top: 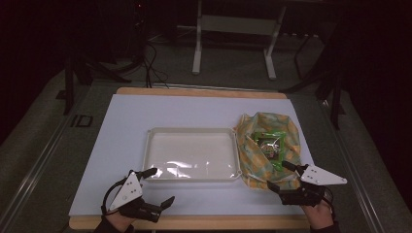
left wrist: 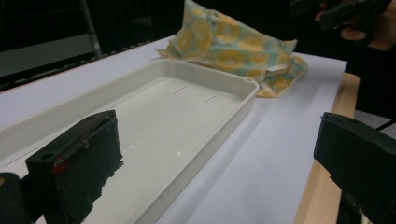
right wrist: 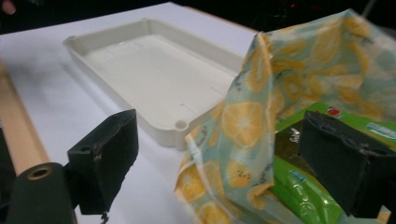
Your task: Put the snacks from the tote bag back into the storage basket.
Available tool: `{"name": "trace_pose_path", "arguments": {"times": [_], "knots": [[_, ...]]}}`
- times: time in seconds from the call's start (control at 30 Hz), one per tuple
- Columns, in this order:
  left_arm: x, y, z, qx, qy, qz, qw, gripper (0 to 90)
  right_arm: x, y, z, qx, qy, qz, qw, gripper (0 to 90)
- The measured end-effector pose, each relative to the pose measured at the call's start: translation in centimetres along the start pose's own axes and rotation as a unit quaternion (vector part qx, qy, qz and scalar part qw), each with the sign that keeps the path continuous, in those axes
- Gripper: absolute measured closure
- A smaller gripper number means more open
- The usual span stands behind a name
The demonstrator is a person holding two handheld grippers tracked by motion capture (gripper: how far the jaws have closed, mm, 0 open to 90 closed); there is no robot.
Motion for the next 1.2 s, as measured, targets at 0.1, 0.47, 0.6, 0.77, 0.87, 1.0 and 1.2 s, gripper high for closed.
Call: {"name": "trace_pose_path", "arguments": {"times": [0.1,0.47,0.6,0.77,0.87,1.0,1.2], "knots": [[-0.1,-0.2,-0.2,-0.005,0.004,-0.002,1.0,1.2,-0.2,-0.4,-0.1,-0.023,0.023,-0.005,0.9994,11.8],[0.2,-0.3,-0.5,-0.006,-0.012,-0.008,0.9999,1.1,-1.7,-0.8,-0.3,-0.071,0.081,0.004,0.9942,11.9],[0.3,-0.3,-0.7,-0.005,-0.017,-0.008,0.9998,1.1,-2.5,-0.5,-0.2,-0.076,0.094,0.013,0.9926,12.6],[0.4,-0.3,-0.7,-0.005,-0.017,-0.01,0.9998,1.1,-3.4,0.1,0.1,-0.062,0.114,0.026,0.9912,12.9],[0.6,-0.2,-0.7,-0.004,-0.018,-0.011,0.9998,1.2,-3.9,0.5,0.2,-0.055,0.124,0.031,0.9902,12.9],[0.6,-0.2,-0.9,-0.007,-0.018,-0.013,0.9997,1.2,-4.7,1.3,0.5,-0.045,0.14,0.037,0.9885,13.4],[0.6,-0.2,-0.9,-0.008,-0.018,-0.012,0.9997,1.2,-5.4,2.1,0.6,-0.054,0.149,0.049,0.9861,14.0]]}}
Point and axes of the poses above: each handheld gripper's, and its own axes: z roughly backward along the jaws, y roughly out of its top, x roughly to its right, the point moved 6 cm from there along -z, roughly forward along the jaws, and after that the axes turned 12 degrees about -z, right-handed, at the moved point
